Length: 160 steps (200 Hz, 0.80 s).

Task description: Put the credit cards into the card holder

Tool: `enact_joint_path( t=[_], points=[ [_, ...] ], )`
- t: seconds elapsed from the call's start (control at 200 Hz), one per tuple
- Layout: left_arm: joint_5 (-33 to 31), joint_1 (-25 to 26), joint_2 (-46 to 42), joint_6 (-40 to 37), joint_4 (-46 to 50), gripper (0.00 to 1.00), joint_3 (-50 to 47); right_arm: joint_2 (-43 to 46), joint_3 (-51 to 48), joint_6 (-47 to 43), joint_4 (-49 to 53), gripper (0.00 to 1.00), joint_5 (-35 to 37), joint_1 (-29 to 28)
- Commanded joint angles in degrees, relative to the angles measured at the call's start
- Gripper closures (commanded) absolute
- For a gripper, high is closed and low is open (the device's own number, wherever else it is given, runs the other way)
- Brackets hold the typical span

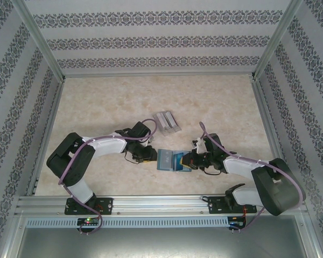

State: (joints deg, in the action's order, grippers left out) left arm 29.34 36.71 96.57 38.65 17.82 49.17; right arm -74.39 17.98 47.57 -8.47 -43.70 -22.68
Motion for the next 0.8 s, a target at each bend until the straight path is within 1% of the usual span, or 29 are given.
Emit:
enact_joint_path(
  t=[0.0,0.36,0.595,0.794],
  points=[
    [-0.4,1.3,3.2,0.4,-1.4,0.69,0.8,-1.3,-1.0,-1.7,-3.4,0.91,-2.6,0.6],
    [0.2,2.1,4.0,1.1,-2.1,0.72,1.2,-4.3,-0.5,-0.7,-8.3,0.91,-4.9,0.9],
    [0.4,2.3,5.3,1.1,-2.3,0.76,1.8,-6.0,0.0,-2.9,-8.1,0.89,-4.4,0.8],
    [0.1,2.4,5.8,0.2,-0.7,0.78,3.0,-8.3,1.3,-6.0,-6.5,0.85,-3.5,1.1]
  ],
)
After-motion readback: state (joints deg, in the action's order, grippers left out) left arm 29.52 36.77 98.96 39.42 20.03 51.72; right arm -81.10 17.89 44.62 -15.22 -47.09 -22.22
